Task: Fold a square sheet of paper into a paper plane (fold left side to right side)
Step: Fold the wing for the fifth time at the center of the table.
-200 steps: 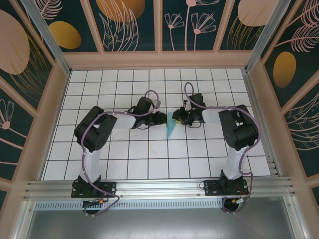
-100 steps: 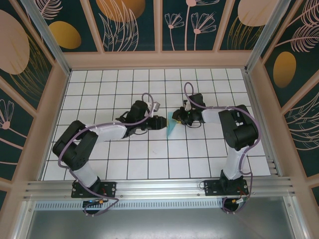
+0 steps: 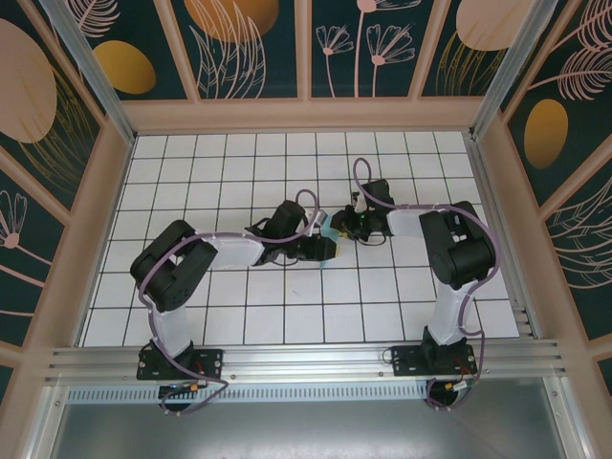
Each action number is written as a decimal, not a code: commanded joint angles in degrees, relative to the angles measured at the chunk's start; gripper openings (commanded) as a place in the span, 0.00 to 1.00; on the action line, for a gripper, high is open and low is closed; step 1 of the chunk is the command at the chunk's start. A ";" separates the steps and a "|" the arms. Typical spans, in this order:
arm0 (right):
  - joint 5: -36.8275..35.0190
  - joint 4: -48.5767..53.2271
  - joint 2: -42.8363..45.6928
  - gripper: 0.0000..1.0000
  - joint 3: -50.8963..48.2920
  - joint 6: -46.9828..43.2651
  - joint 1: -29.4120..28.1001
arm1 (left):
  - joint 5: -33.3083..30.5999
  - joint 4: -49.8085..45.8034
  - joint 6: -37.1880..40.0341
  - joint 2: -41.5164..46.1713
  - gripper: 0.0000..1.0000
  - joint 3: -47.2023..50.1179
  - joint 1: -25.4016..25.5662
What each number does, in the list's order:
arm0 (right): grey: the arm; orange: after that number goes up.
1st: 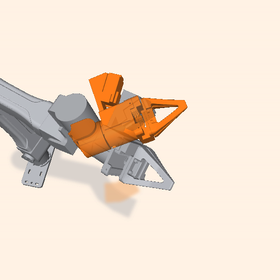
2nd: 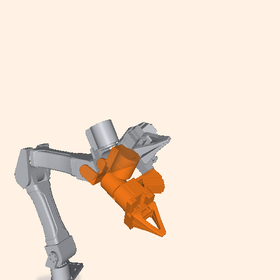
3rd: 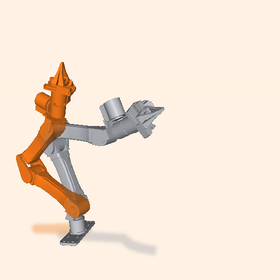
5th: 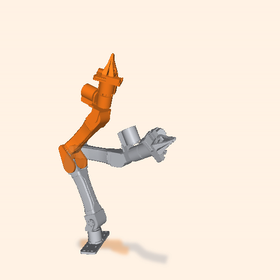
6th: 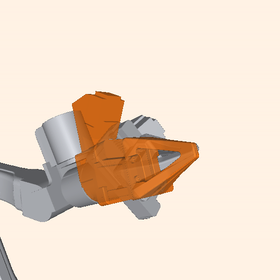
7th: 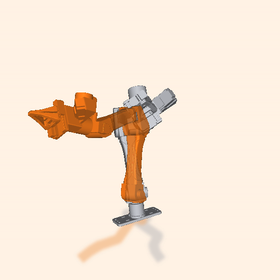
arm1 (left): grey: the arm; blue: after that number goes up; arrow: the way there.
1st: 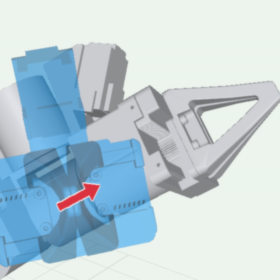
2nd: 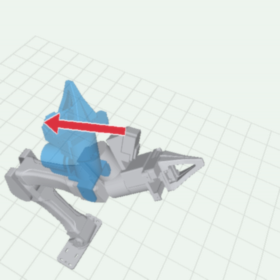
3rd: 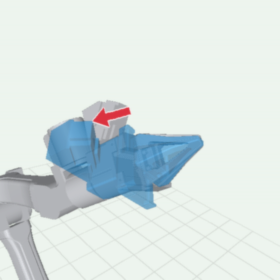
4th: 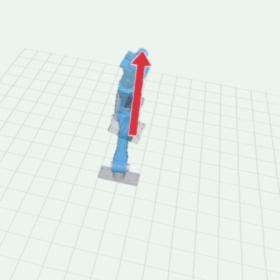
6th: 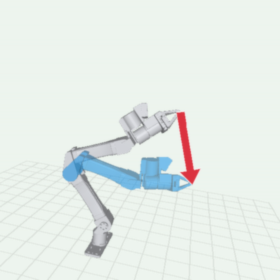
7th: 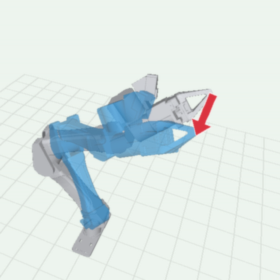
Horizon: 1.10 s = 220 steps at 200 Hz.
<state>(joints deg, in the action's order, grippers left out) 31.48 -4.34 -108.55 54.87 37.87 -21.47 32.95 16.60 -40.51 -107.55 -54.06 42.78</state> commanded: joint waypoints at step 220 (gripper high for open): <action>-3.35 4.28 -2.50 0.27 1.18 -2.00 -0.87 | -0.23 -7.62 3.51 -7.17 0.34 -1.31 1.47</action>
<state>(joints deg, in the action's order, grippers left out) 31.09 -2.92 -108.71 55.70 37.43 -21.71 33.58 15.38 -38.52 -112.20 -55.42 43.33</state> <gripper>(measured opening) 0.266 0.348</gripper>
